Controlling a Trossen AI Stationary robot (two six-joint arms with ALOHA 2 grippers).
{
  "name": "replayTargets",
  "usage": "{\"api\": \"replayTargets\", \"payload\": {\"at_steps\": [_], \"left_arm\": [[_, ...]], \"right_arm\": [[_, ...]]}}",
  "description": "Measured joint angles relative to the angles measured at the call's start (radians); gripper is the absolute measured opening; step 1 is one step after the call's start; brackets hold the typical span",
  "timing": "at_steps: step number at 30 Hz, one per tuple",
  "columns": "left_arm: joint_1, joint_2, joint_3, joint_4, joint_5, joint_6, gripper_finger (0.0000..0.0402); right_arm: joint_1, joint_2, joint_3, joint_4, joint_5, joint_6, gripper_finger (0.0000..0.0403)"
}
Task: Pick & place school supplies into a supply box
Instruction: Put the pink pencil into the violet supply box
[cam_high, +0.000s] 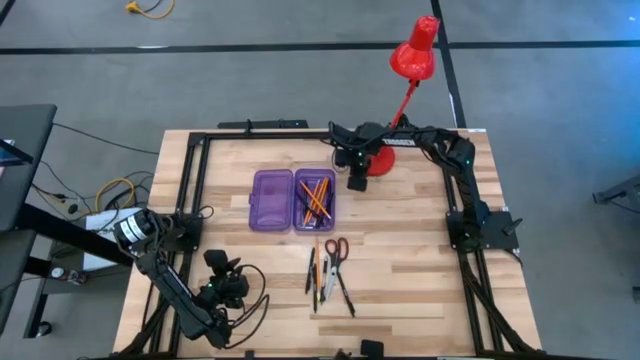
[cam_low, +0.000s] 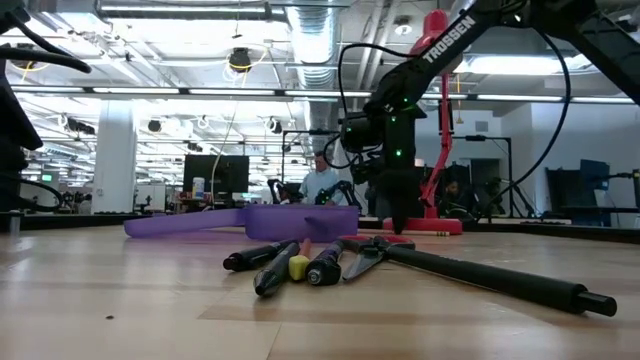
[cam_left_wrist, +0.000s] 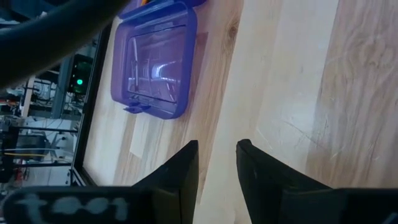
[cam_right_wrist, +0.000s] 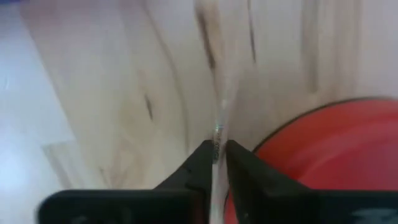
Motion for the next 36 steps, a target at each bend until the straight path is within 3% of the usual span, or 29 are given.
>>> {"api": "replayTargets", "payload": {"at_steps": [3,19,36], "left_arm": [[0.000,0.000,0.000,0.009,0.006,-0.002,0.0099],[-0.002,0.000,0.000,0.019,0.031,0.009,0.0099],[-0.002,0.000,0.000,0.018,0.025,0.035,0.0099]], "right_arm": [[0.014,0.000,0.000,-0.022,0.003,0.019,0.0008],[0.117,-0.001,-0.003,-0.139,-0.004,0.260,0.0002],[0.277,-0.011,-0.105,-0.200,-0.062,0.443,0.0001]]}}
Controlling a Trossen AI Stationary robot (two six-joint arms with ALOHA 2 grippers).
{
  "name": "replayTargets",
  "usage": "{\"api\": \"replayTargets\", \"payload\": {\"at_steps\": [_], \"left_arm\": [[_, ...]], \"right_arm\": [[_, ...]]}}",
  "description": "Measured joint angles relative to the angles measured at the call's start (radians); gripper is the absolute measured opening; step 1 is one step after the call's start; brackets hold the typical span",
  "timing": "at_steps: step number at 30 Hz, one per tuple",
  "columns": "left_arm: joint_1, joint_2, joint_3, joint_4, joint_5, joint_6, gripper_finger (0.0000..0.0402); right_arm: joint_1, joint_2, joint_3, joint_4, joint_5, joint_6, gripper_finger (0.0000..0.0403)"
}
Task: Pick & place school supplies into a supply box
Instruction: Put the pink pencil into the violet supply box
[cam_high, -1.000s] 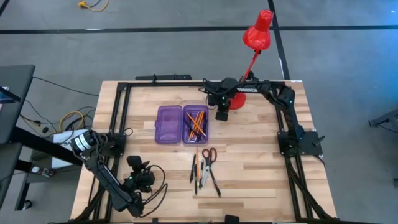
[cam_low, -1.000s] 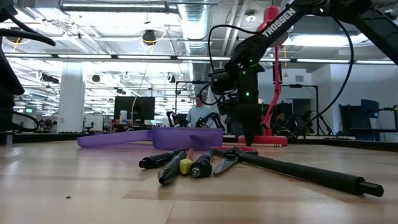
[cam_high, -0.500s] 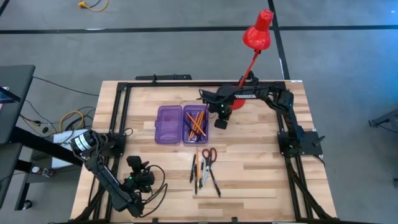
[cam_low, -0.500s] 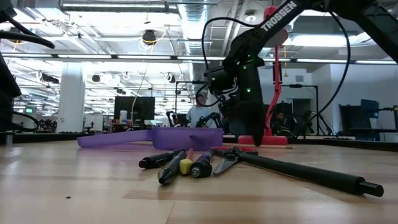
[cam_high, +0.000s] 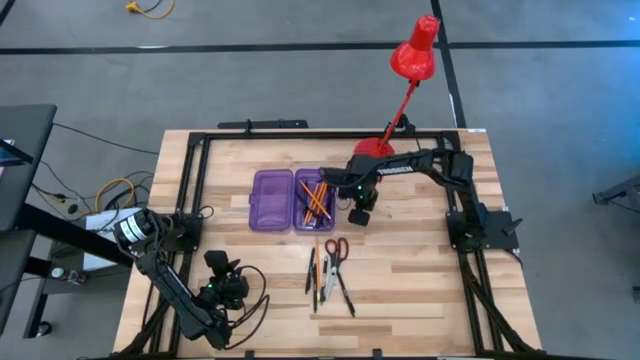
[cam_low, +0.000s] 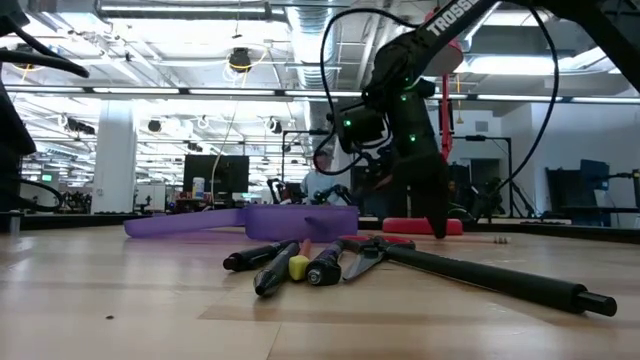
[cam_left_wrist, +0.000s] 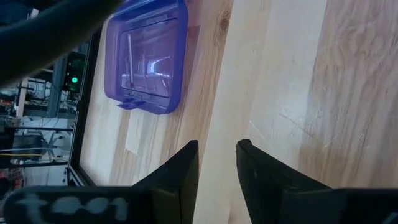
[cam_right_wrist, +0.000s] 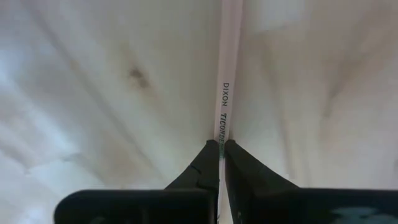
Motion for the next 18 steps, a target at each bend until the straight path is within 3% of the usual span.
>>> {"api": "replayTargets", "payload": {"at_steps": [18], "left_arm": [[0.000,0.000,0.000,-0.001,-0.050,0.034,0.0099]], "right_arm": [[0.243,0.007,-0.006,-0.068,-0.009,0.241,0.0005]]}}
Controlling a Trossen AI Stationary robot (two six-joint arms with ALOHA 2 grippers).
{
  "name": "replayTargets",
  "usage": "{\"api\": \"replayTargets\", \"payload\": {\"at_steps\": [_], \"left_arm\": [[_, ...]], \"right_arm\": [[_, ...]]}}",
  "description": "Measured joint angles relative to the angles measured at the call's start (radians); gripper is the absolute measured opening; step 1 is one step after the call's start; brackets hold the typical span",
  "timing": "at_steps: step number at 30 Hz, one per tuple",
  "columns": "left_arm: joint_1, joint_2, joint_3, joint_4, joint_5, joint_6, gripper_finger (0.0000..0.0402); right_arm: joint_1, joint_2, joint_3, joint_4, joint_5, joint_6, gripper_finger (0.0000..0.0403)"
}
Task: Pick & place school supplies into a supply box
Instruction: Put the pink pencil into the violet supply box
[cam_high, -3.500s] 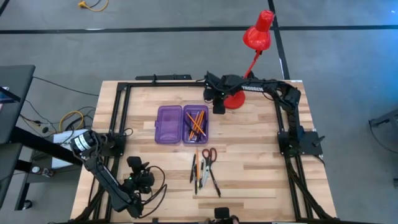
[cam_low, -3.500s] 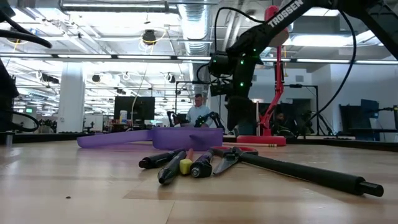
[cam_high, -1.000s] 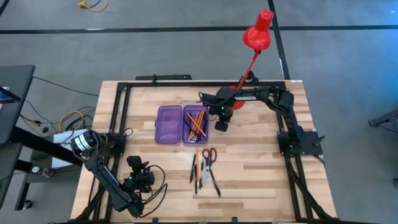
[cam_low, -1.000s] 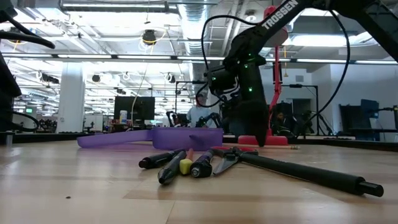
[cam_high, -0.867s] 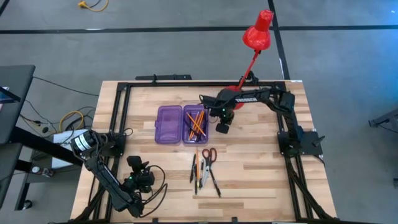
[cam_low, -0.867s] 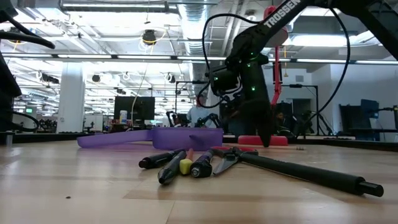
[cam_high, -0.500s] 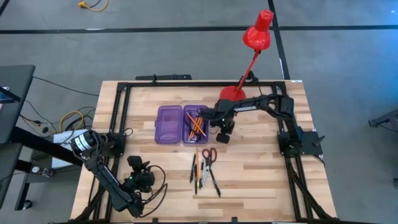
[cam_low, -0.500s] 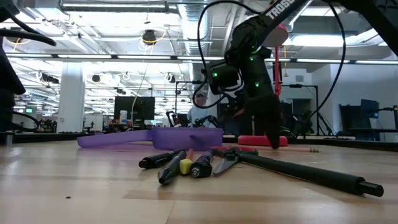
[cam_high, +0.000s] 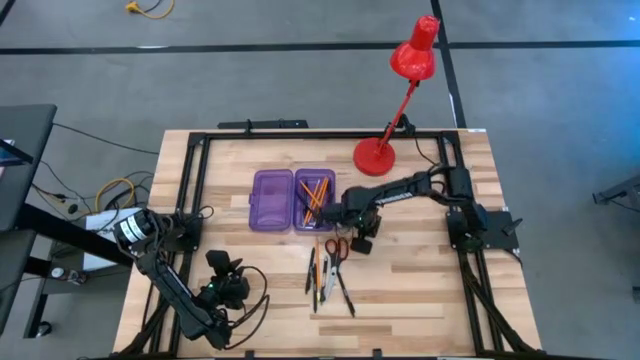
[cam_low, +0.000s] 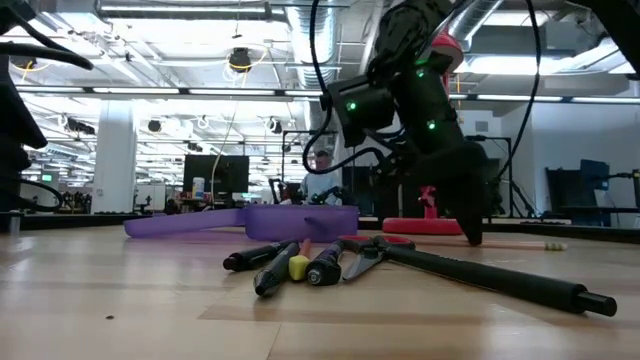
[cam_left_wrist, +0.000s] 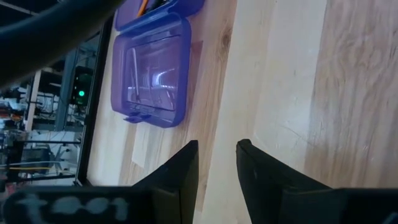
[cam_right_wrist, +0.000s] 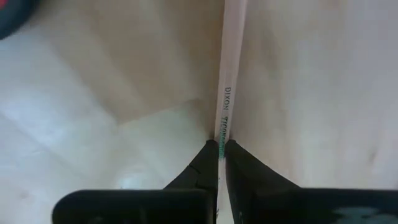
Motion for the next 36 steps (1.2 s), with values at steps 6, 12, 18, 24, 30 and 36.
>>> {"api": "replayTargets", "payload": {"at_steps": [6,12,18,24,30,36], "left_arm": [[0.000,0.000,0.000,0.000,-0.042,0.019,0.0099],[0.000,0.000,0.000,0.001,-0.065,0.018,0.0099],[0.000,0.000,0.000,0.002,-0.071,0.012,0.0099],[0.000,0.000,0.000,0.002,-0.071,0.012,0.0099],[0.000,0.000,0.000,0.002,-0.076,0.011,0.0099],[0.000,0.000,0.000,0.002,-0.075,0.011,0.0099]], "right_arm": [[0.105,0.000,0.000,0.001,0.009,0.063,0.0005],[0.175,0.000,0.000,0.001,0.015,0.139,0.0005],[0.211,0.000,0.001,0.002,0.054,0.202,0.0015],[0.230,0.000,0.000,0.010,0.081,0.202,0.0052],[0.253,0.000,0.000,0.010,0.105,0.166,0.0077],[0.275,-0.001,-0.016,0.016,0.113,0.196,0.0069]]}}
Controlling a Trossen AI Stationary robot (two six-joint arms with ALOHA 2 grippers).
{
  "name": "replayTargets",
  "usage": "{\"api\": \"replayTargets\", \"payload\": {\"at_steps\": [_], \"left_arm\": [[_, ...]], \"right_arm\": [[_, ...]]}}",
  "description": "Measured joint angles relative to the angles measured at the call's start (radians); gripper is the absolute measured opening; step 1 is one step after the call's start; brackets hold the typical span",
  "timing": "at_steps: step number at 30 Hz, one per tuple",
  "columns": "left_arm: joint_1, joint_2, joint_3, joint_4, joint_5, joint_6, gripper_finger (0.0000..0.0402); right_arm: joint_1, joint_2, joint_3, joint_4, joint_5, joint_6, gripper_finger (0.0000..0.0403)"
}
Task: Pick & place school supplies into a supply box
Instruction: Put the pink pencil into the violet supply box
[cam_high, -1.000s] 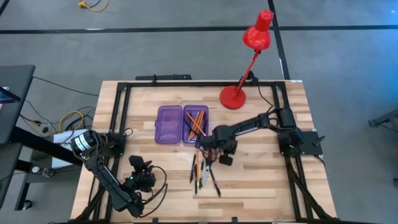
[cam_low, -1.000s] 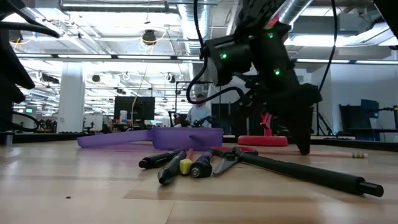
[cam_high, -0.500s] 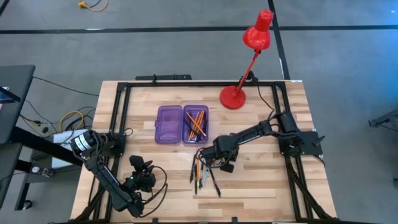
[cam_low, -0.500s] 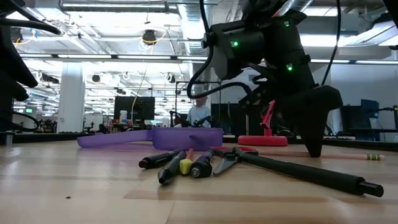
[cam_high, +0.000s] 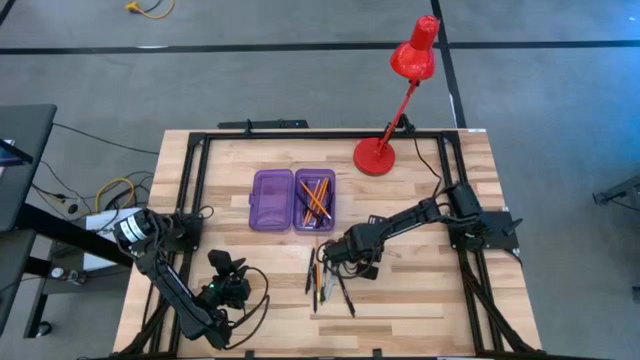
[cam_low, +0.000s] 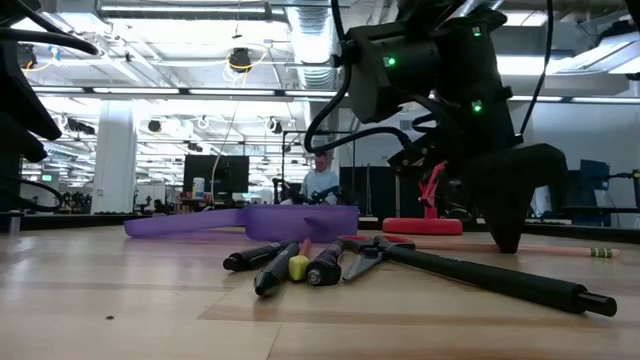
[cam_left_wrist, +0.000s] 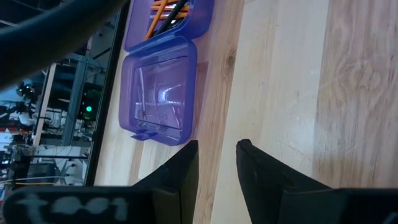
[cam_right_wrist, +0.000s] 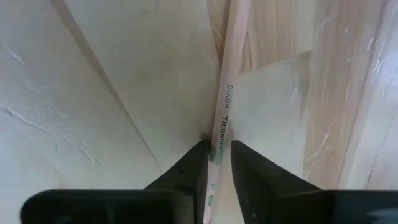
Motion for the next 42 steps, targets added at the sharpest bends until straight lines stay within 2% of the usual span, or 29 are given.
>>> {"api": "replayTargets", "payload": {"at_steps": [11,17,24,34,42], "left_arm": [[0.000,0.000,0.000,0.000,-0.002,0.000,0.0099],[0.000,0.000,0.000,0.000,-0.018,-0.003,0.0099],[0.000,0.000,0.000,0.001,-0.039,-0.004,0.0099],[0.000,0.000,0.000,0.003,-0.053,-0.019,0.0099],[0.000,0.000,0.000,0.036,-0.055,-0.019,0.0099]], "right_arm": [[0.101,-0.011,-0.029,0.004,-0.033,0.146,0.0007],[0.175,-0.011,-0.029,0.001,-0.073,0.206,0.0018],[0.266,-0.011,-0.021,0.016,-0.074,0.300,0.0018],[0.386,-0.014,-0.020,0.065,0.019,0.442,0.0021],[0.440,-0.014,-0.020,0.090,0.073,0.537,0.0016]]}}
